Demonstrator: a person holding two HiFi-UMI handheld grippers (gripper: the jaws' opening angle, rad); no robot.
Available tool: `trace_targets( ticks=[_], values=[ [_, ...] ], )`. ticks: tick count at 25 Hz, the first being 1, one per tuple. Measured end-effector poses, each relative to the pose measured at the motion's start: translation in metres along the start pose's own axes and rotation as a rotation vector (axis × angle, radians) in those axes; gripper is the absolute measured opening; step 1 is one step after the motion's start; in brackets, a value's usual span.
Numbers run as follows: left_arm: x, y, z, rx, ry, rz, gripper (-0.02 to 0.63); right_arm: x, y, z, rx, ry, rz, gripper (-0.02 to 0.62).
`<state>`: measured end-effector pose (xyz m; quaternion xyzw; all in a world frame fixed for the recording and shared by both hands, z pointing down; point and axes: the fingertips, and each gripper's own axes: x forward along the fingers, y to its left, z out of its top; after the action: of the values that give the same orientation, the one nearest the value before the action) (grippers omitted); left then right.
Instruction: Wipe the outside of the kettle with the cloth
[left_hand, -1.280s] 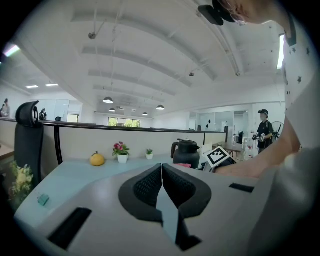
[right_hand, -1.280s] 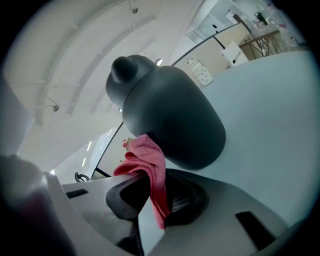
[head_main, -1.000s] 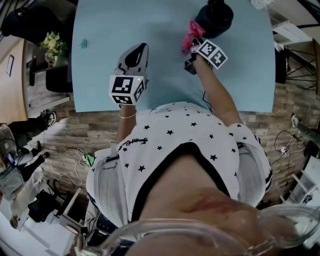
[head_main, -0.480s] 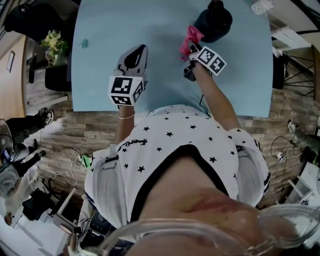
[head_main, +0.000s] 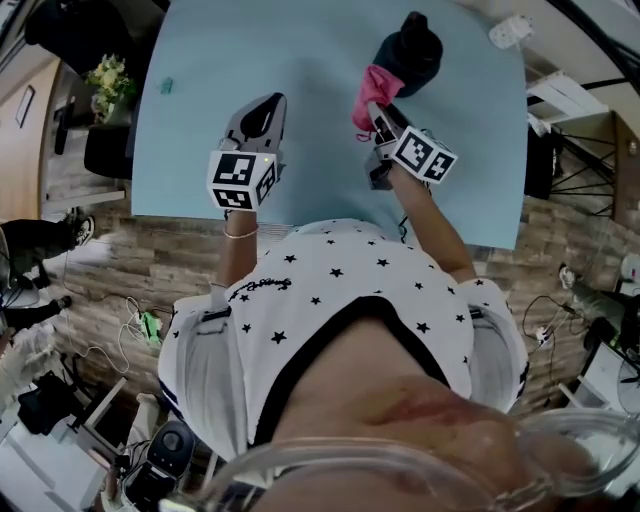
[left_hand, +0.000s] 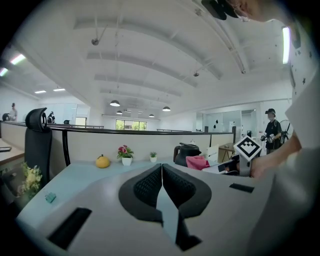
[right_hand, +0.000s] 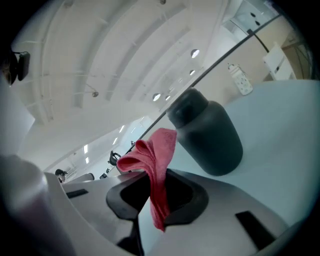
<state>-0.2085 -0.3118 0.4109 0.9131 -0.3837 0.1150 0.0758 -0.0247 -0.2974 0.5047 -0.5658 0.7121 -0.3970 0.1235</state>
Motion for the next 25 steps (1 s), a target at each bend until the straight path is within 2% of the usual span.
trace_targets(
  ticks=[6, 10, 12, 21, 25],
  values=[
    [0.010, -0.029, 0.009, 0.021, -0.008, -0.009, 0.029, -0.051, 0.027, 0.040, -0.205, -0.060, 0.092, 0.066],
    [0.015, -0.048, 0.016, 0.021, -0.027, -0.023, 0.029, -0.076, 0.041, 0.063, -0.381, -0.111, 0.112, 0.066],
    [0.016, -0.058, 0.018, 0.017, -0.032, -0.028, 0.029, -0.087, 0.045, 0.071, -0.430, -0.129, 0.119, 0.066],
    [0.016, -0.076, 0.020, 0.015, -0.034, -0.035, 0.029, -0.103, 0.042, 0.079, -0.481, -0.158, 0.114, 0.066],
    [0.016, -0.081, 0.020, 0.021, -0.030, -0.037, 0.029, -0.103, 0.040, 0.079, -0.467, -0.157, 0.123, 0.066]
  ],
)
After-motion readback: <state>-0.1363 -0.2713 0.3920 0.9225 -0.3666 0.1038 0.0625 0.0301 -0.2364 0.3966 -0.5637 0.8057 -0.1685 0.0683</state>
